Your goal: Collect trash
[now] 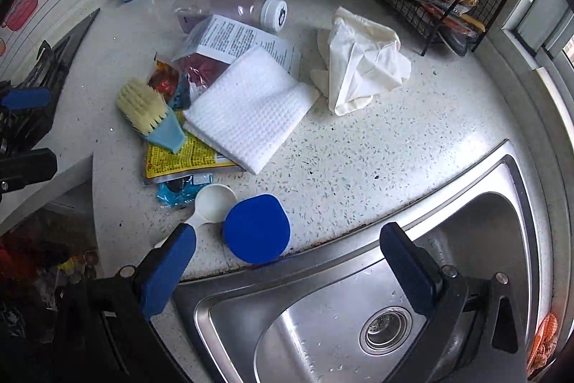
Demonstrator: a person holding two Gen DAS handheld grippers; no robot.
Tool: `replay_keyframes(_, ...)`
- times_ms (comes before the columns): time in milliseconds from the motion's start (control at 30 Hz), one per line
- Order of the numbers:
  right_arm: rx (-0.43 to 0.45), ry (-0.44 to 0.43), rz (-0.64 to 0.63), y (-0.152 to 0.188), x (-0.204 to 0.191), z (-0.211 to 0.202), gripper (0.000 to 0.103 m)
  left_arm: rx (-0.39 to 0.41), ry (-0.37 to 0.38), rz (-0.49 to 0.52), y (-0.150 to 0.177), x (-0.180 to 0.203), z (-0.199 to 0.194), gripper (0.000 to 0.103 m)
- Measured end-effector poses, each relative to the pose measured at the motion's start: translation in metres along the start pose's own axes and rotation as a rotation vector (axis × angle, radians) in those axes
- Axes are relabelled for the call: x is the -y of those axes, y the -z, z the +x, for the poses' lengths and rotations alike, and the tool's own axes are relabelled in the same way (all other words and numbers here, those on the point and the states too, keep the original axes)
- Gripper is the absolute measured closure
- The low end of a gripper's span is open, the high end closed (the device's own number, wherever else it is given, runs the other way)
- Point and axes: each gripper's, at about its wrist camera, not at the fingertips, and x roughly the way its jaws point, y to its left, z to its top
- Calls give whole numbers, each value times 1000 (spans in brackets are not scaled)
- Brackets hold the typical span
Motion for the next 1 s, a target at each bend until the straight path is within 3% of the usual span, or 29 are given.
replay_keyframes(200, -70, -12, -54, 3, -4, 24, 1, -55, 1, 12, -5, -7, 22, 0)
replay_keyframes(300, -75, -12, -105, 5, -11, 26, 12, -59, 22, 39, -8, -8, 25, 0)
replay_keyframes(400, -57, -28, -134, 5, -15, 22, 16, -74, 46, 85, -14, -10, 31, 0)
replay_keyframes(633, -36, -47, -171, -1, -20, 8, 60, -106, 22, 210, -28, -15, 48, 0)
replay_keyframes(1000, -16, -89, -111, 4, 0, -12, 60, -145, 50, 488, -49, -9, 64, 0)
